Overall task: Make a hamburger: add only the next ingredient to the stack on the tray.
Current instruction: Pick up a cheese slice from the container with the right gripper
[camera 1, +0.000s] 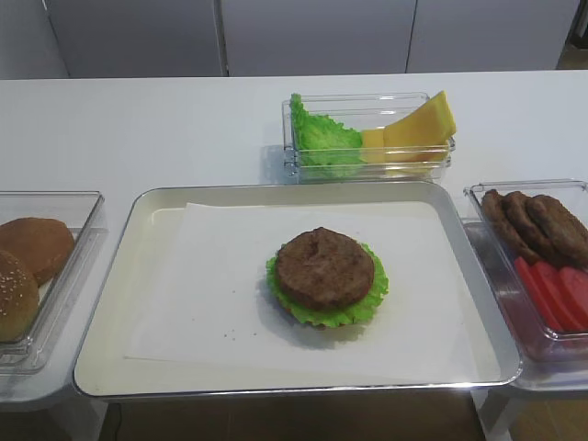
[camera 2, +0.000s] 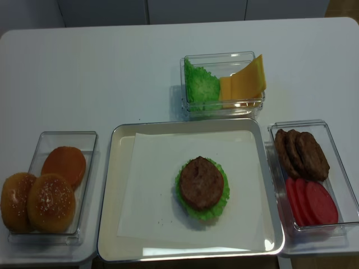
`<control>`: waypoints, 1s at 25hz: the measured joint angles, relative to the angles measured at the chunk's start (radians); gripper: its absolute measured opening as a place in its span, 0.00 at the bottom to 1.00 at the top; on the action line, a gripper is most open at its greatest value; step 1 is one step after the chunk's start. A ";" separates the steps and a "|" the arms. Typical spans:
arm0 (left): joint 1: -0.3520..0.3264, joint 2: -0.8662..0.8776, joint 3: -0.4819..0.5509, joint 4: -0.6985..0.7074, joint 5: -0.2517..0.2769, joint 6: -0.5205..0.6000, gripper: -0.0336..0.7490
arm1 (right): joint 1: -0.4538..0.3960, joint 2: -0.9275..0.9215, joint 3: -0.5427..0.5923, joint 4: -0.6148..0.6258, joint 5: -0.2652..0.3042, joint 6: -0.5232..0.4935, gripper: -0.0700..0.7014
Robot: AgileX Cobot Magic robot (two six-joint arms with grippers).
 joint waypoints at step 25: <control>0.000 0.000 0.000 0.000 0.000 0.000 0.57 | 0.000 0.000 0.000 0.000 0.000 0.002 0.32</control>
